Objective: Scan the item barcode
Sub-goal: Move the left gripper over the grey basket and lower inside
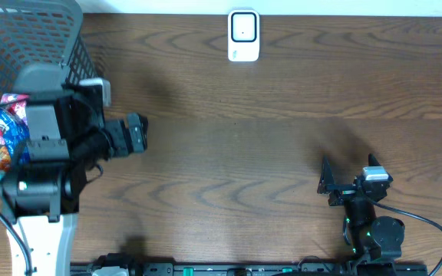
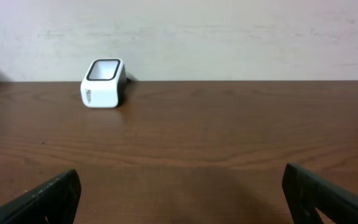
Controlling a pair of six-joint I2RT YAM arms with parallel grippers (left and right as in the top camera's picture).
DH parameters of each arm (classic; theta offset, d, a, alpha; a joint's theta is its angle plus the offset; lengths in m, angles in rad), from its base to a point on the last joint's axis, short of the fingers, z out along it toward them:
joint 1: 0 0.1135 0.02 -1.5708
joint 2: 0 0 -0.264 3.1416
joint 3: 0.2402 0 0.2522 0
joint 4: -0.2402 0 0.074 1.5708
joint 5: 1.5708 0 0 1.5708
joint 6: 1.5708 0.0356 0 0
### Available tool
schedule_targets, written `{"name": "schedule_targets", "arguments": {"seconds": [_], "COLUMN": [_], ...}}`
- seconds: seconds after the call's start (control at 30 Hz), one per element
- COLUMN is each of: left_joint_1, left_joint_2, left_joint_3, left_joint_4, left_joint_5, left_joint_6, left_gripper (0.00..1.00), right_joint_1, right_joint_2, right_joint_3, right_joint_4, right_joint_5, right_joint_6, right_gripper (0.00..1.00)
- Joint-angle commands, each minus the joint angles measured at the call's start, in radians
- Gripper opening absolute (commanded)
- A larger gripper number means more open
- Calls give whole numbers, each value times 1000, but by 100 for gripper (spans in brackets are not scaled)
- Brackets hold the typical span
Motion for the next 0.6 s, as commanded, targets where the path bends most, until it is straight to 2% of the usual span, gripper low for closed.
{"name": "schedule_targets", "arguments": {"seconds": [0.0, 0.2, 0.57], "left_joint_1": [3, 3, 3], "left_joint_2": [59, 114, 94], "left_joint_3": [53, 53, 53], "left_joint_4": [-2, 1, -47], "left_joint_5": [-11, -11, -43], "left_joint_6": [-17, -16, -15], "left_gripper": [98, 98, 98], "right_joint_1": [-9, -9, -9], "right_joint_2": [-5, -5, -5], "right_joint_3": [-2, -2, -2], "right_joint_4": [-4, -4, -4], "right_joint_5": [1, 1, 1], "right_joint_6": [13, 13, 13], "right_gripper": [99, 99, 99]}}
